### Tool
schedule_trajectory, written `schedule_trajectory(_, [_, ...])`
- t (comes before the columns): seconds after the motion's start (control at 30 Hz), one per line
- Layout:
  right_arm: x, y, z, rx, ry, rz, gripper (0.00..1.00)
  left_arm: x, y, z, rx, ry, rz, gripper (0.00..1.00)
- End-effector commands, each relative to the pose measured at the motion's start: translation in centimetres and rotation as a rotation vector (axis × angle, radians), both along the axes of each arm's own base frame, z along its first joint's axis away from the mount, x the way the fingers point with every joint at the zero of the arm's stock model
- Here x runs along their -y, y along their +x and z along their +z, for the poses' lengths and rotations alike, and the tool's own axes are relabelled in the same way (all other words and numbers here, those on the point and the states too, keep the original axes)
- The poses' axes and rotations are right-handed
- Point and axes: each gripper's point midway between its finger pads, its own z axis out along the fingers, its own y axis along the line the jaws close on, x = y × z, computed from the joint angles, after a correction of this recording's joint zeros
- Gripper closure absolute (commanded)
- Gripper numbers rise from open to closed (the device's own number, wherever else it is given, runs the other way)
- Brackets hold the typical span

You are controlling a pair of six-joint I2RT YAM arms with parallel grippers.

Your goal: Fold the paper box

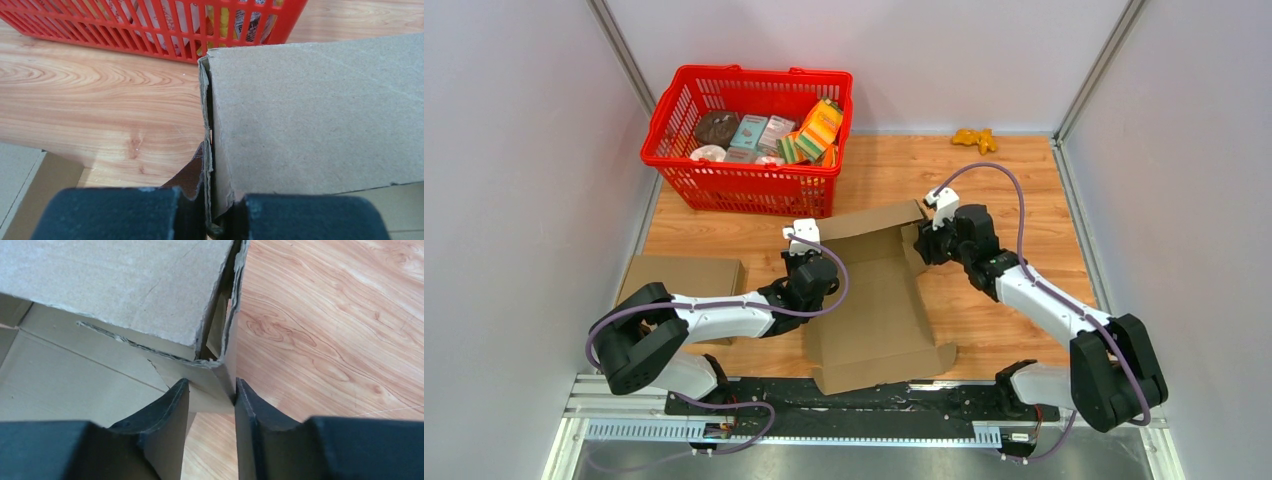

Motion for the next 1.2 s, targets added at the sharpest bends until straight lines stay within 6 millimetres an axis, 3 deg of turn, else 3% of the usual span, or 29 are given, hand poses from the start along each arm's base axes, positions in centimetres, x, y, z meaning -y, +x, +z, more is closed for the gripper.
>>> schedule_trajectory(0.0, [-2.7, -2.9, -1.5, -0.135, 0.046, 0.134, 0.67, 2.9, -0.4, 0.0, -0.026, -0.063, -0.120, 1.00])
schedule_trajectory(0.2, [-4.3, -2.0, -0.1, -0.224, 0.241, -0.016, 0.71, 2.9, -0.4, 0.0, -0.026, -0.066, -0.119, 1.00])
schedule_trajectory(0.3, [-4.0, -1.4, 0.5, -0.266, 0.297, -0.135, 0.69, 2.9, -0.4, 0.0, -0.026, -0.063, -0.120, 1.00])
schedule_trajectory(0.43, [-4.9, -1.3, 1.4, -0.353, 0.434, -0.219, 0.65, 2.9, -0.4, 0.0, -0.027, -0.061, -0.120, 1.00])
schedule_trajectory(0.5, [-5.4, -1.5, 1.6, -0.335, 0.392, -0.192, 0.60, 3.0, -0.4, 0.0, -0.028, -0.062, -0.121, 1.00])
schedule_trajectory(0.53, [-4.6, -1.9, 0.5, -0.343, 0.309, -0.200, 0.56, 3.0, -0.4, 0.0, -0.026, -0.063, -0.120, 1.00])
schedule_trajectory(0.67, [-2.5, -2.1, -1.0, -0.284, 0.154, -0.190, 0.48, 3.0, -0.4, 0.0, -0.028, -0.062, -0.121, 1.00])
schedule_trajectory(0.83, [-1.5, -1.3, -1.7, -0.157, 0.035, -0.141, 0.37, 3.1, -0.3, -0.1, -0.030, -0.058, -0.123, 1.00])
schedule_trajectory(0.97, [-1.7, 0.9, -1.3, -0.047, -0.011, -0.172, 0.38, 3.1, -0.3, -0.1, -0.031, -0.057, -0.121, 1.00])
schedule_trajectory(1.0, [-2.7, 1.7, -0.4, 0.002, 0.024, -0.171, 0.40, 3.1, -0.3, -0.1, -0.029, -0.058, -0.120, 1.00])
schedule_trajectory(1.17, [-4.3, 2.5, -1.7, 0.017, -0.006, -0.229, 0.51, 3.1, -0.4, -0.1, -0.030, -0.060, -0.124, 1.00])
